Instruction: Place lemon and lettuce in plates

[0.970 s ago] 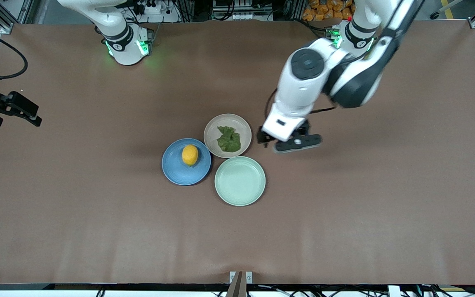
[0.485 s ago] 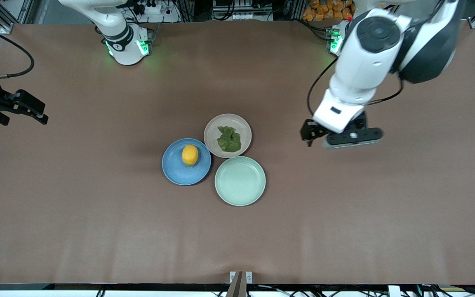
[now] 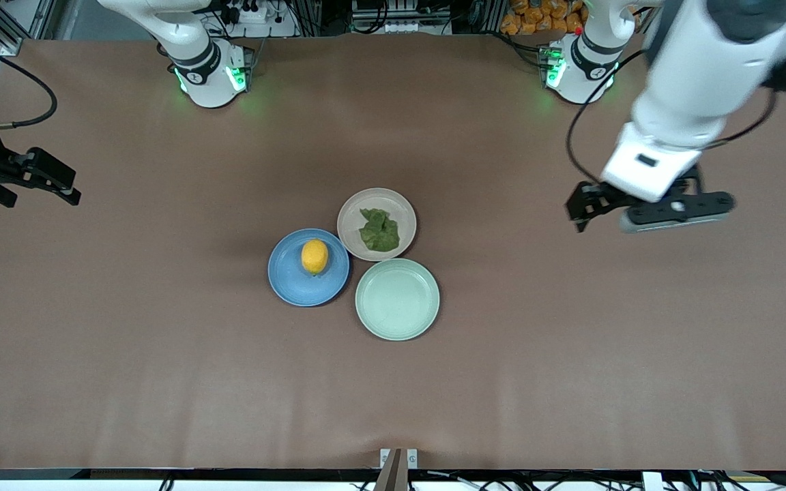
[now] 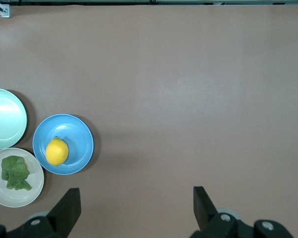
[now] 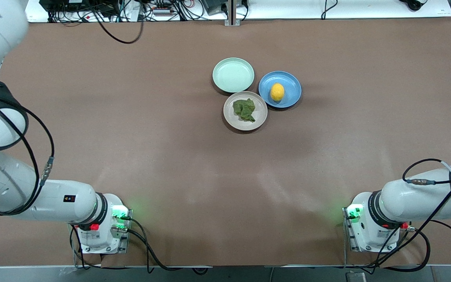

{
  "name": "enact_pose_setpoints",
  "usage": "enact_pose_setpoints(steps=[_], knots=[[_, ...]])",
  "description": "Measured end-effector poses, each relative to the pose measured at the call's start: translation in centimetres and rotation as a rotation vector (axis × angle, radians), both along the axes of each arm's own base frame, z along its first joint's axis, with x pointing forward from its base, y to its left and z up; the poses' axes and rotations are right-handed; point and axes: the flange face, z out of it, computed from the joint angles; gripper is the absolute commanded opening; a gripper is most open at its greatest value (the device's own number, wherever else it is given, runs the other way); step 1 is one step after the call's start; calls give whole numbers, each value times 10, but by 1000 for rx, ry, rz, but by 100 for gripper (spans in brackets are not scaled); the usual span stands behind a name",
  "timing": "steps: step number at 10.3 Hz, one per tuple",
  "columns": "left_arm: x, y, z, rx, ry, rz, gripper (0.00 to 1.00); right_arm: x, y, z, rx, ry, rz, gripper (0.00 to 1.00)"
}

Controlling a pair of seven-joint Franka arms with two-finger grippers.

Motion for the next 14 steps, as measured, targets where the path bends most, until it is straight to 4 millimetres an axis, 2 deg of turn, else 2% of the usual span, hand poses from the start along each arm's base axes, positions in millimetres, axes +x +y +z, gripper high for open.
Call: enact_pose_setpoints(steps=[2, 5, 7, 10, 14], knots=[[8, 39, 10, -9, 17, -38, 100, 0, 1, 2, 0, -4, 2, 100], [9, 71, 6, -21, 76, -26, 100, -7, 1, 15, 0, -27, 1, 100], [7, 95, 11, -16, 96, -25, 100, -8, -1, 15, -6, -27, -1, 100], [-4, 103, 22, -10, 120, -17, 100, -8, -2, 15, -14, -23, -1, 100], [-8, 118, 21, -4, 159, 12, 100, -8, -2, 14, -21, -19, 0, 100]])
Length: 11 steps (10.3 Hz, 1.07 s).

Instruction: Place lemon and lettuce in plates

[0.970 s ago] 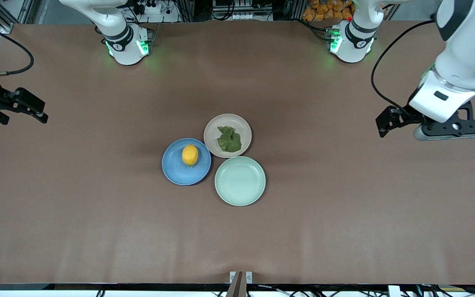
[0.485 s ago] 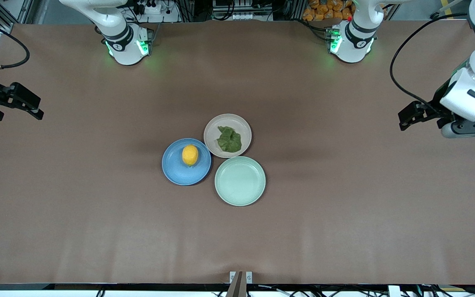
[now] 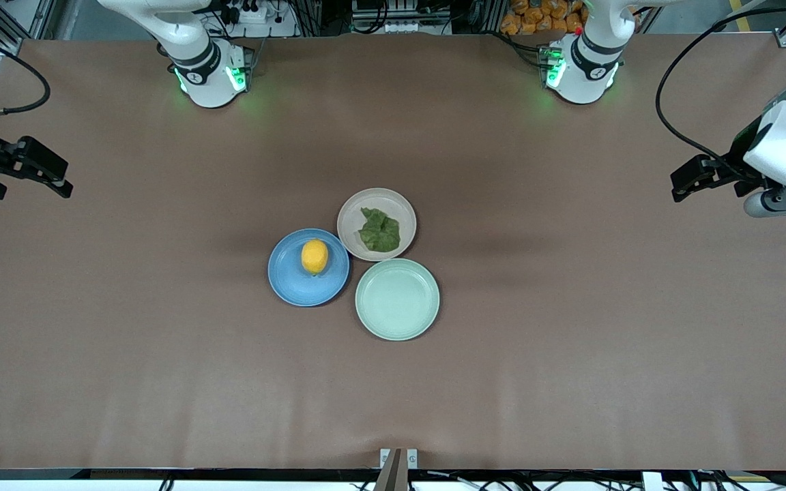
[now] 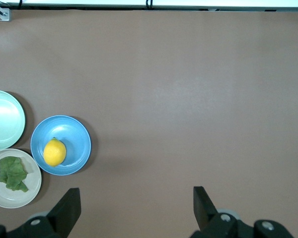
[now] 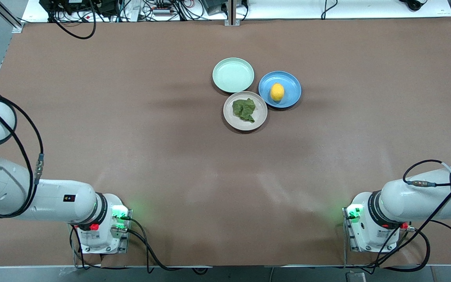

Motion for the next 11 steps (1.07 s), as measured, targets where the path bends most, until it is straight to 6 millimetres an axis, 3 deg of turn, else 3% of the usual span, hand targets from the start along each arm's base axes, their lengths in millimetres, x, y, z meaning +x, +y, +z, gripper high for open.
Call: enact_pose_setpoints(steps=[11], knots=[[-21, 34, 26, -2, 14, 59, 100, 2, -9, -5, -25, 10, -13, 100]])
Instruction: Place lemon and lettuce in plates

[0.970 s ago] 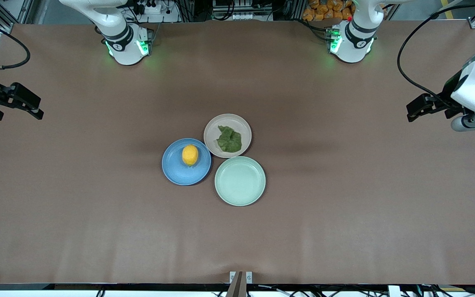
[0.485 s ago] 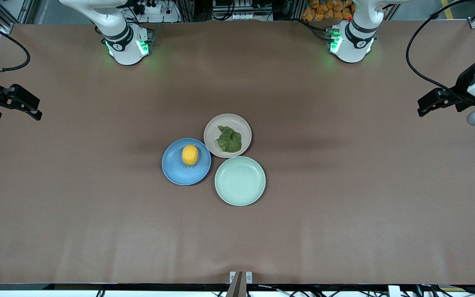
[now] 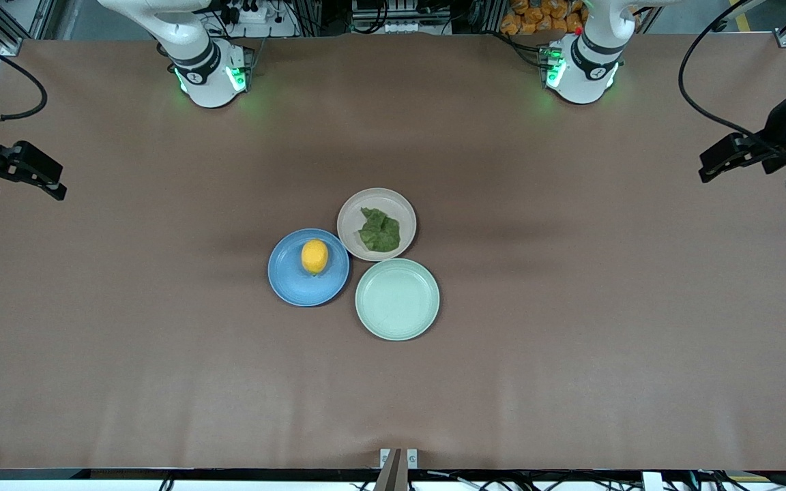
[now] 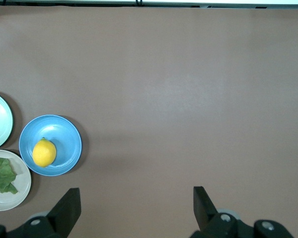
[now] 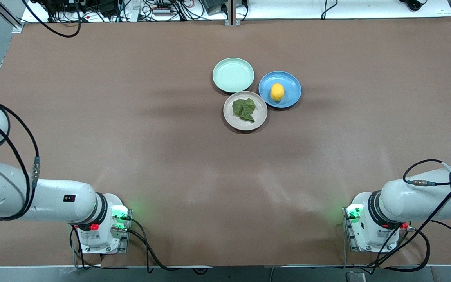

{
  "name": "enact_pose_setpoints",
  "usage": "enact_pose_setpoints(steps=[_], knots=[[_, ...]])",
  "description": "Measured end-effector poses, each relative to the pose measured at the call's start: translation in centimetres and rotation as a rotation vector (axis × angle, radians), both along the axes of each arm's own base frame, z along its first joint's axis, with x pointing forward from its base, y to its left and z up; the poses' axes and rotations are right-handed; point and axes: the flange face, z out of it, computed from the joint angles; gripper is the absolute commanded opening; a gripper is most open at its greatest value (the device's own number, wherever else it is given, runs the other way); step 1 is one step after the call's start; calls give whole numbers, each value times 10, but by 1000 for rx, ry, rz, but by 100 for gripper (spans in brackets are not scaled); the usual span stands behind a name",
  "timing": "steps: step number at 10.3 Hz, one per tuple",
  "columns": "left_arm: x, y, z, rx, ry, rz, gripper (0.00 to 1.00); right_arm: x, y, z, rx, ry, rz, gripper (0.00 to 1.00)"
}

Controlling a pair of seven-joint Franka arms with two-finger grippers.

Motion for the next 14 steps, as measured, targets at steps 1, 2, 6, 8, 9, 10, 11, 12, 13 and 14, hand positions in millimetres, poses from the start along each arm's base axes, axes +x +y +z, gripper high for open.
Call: enact_pose_setpoints(steps=[1, 2, 6, 8, 9, 10, 11, 12, 13, 14], knots=[[0, 2, 1, -1, 0, 2, 100, 0, 0, 0, 0, 0, -1, 100], [-1, 1, 0, -1, 2, 1, 100, 0, -1, -1, -1, 2, -2, 100], [0, -3, 2, -2, -10, -12, 100, 2, -11, -4, -1, 8, -19, 100], [3, -5, 4, -5, -35, -63, 100, 2, -11, -5, -1, 9, -18, 100], [3, -7, 4, -5, -36, -74, 100, 2, -11, -5, -2, 10, -19, 100], [3, -10, 4, -5, -36, -79, 100, 2, -11, -5, -2, 11, -19, 100], [3, -11, 4, -5, -36, -81, 100, 2, -11, -6, -2, 12, -19, 100], [3, -12, 4, -5, -36, -83, 100, 2, -11, -6, -2, 12, -19, 100], [2, -13, 4, -8, -36, -85, 100, 2, -12, -6, -2, 13, -20, 100], [2, -14, 4, -18, -35, -85, 100, 2, -12, -7, -2, 14, -20, 100]])
